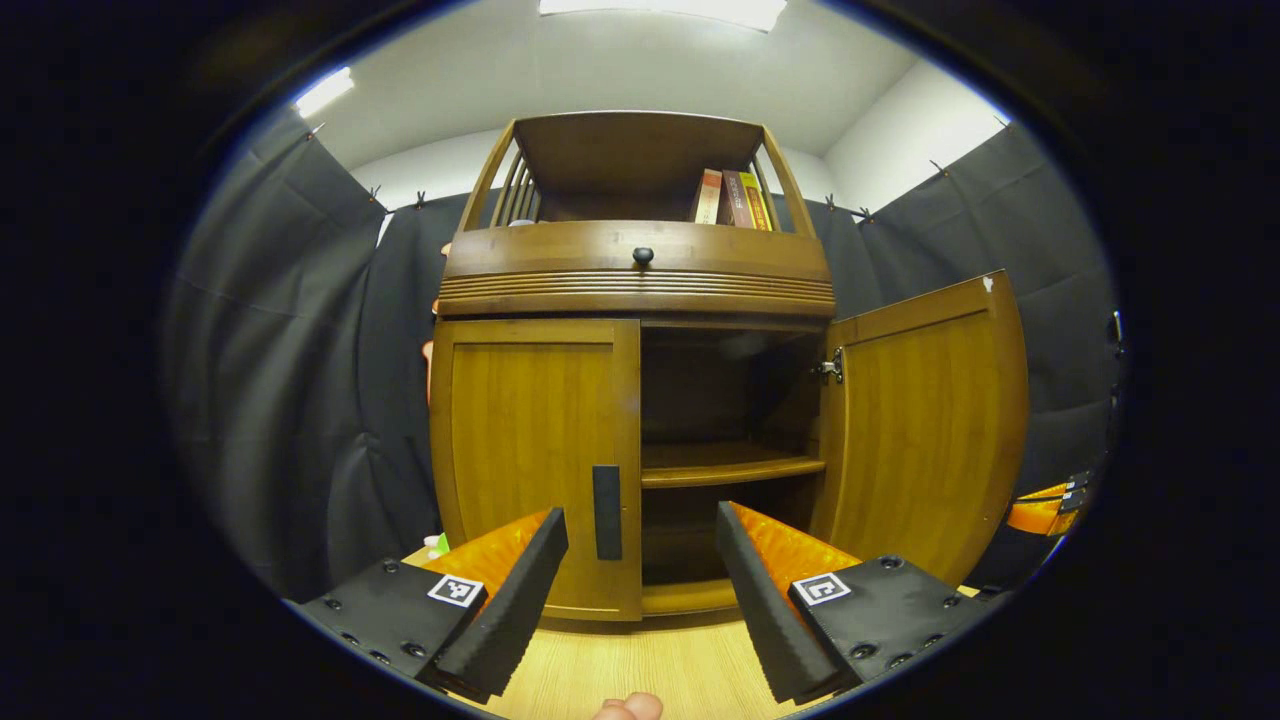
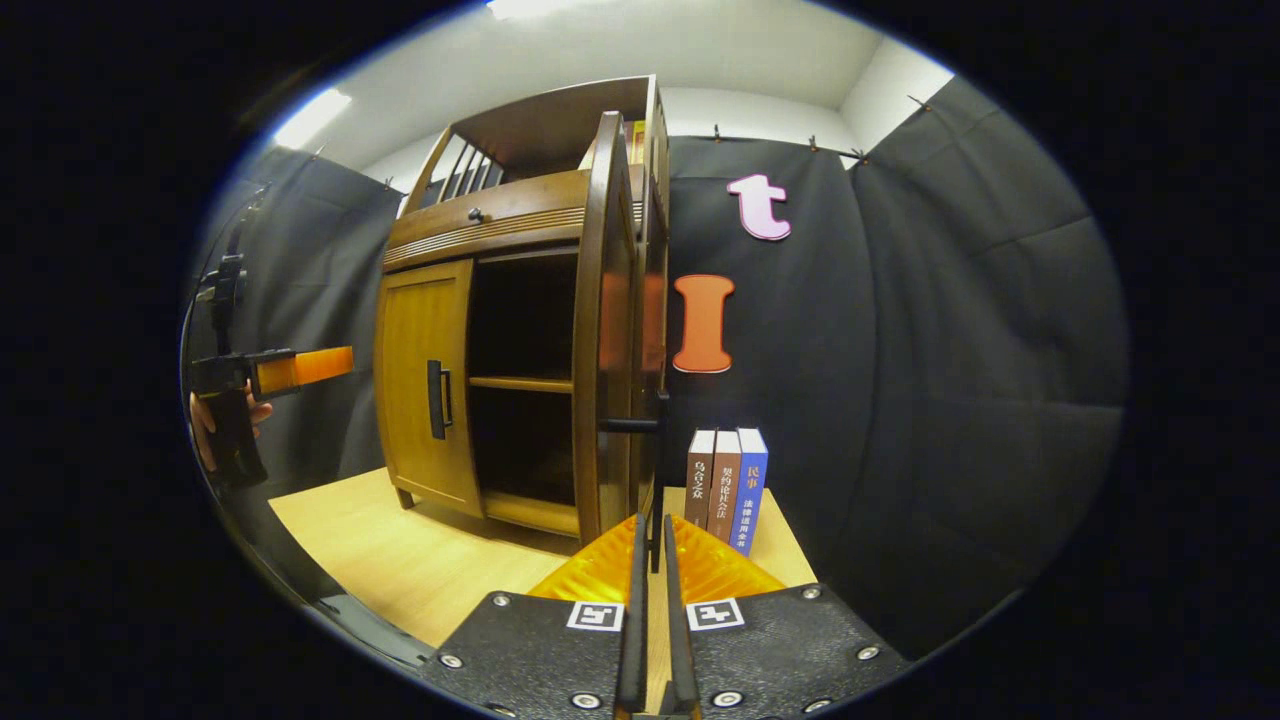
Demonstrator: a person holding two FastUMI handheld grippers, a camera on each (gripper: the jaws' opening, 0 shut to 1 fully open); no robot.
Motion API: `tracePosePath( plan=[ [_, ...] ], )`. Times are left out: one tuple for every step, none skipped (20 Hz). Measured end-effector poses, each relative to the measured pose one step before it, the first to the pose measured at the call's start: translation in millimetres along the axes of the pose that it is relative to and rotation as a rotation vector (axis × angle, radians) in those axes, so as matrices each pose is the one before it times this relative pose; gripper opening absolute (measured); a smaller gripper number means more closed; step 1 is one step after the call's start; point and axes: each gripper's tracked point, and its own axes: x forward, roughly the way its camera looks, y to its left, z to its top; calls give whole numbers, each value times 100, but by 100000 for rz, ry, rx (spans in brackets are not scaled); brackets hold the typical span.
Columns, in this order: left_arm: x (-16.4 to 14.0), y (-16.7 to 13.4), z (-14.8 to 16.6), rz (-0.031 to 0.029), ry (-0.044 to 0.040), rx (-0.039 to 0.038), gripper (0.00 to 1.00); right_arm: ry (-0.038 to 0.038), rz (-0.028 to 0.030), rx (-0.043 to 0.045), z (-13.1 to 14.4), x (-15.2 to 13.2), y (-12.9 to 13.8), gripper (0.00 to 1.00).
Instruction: Open the right door of the double-door shoe cabinet with the right hand, and open the left door with the left hand.
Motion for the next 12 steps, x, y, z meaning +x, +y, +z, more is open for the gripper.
tracePosePath(
  plan=[
    [137, -36, 105, -586, -332, 4, 99, -1094, -1919, -227, 909, -467, 633, 9],
    [187, -40, 75, -518, -263, 101, 95, -1230, -1544, -111, 1005, -263, 546, 9],
    [155, -76, 49, -511, -405, -108, 95, -1500, -1090, 228, 968, -140, 829, 8],
    [333, -10, 90, -638, -840, -207, 95, -1284, -1074, 302, 395, -567, 1256, 8],
    [382, 84, -95, -554, -375, -582, 95, -1172, -1751, 975, 954, 157, 712, 9],
    [505, -73, -125, -1523, 10, -1328, 95, -1636, -679, 1513, 1383, 769, 470, 10],
    [527, -111, -114, -1378, -191, -1386, 95, -2033, 1041, 1814, 702, 5, 1110, 11],
    [373, 395, -2, -188, 52, -320, 96, -2001, 1395, 1891, 617, 304, 1285, 11],
    [316, 596, 185, 568, -269, 479, 98, -992, 674, 1619, 262, 435, 894, 11],
    [191, 630, 173, 540, -704, 800, 94, -301, 827, 1136, -44, 270, 750, 12],
    [282, 499, 196, 291, -634, 643, 94, -81, 542, 111, -200, 341, 626, 26],
    [354, 513, 37, 129, -330, 222, 95, 325, -832, -844, -296, 409, 162, 40]
  ],
)
